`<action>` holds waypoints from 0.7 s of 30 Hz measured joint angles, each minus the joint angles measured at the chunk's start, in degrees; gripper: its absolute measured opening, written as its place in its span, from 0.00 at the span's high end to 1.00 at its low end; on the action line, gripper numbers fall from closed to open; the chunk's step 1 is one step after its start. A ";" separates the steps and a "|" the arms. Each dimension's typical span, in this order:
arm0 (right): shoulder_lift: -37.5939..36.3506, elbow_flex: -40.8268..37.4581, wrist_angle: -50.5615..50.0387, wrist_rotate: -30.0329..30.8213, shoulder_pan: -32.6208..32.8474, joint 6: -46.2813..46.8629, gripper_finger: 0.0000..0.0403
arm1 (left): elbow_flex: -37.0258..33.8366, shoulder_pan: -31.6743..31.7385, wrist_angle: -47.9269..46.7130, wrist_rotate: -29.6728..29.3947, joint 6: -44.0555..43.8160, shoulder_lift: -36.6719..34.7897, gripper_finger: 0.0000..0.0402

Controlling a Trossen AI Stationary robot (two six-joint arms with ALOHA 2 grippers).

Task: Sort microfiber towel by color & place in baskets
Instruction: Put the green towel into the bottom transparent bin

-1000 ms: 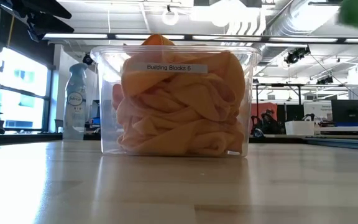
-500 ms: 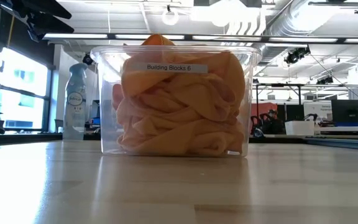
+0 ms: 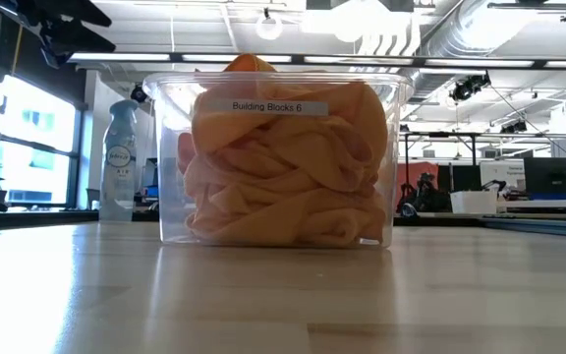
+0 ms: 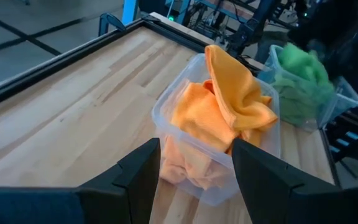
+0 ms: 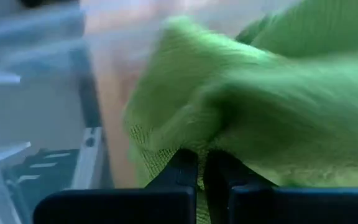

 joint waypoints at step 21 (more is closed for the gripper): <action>-6.17 -29.14 40.72 -5.53 1.26 1.59 0.98 | 0.00 -0.02 -0.03 0.05 -7.02 -0.01 0.53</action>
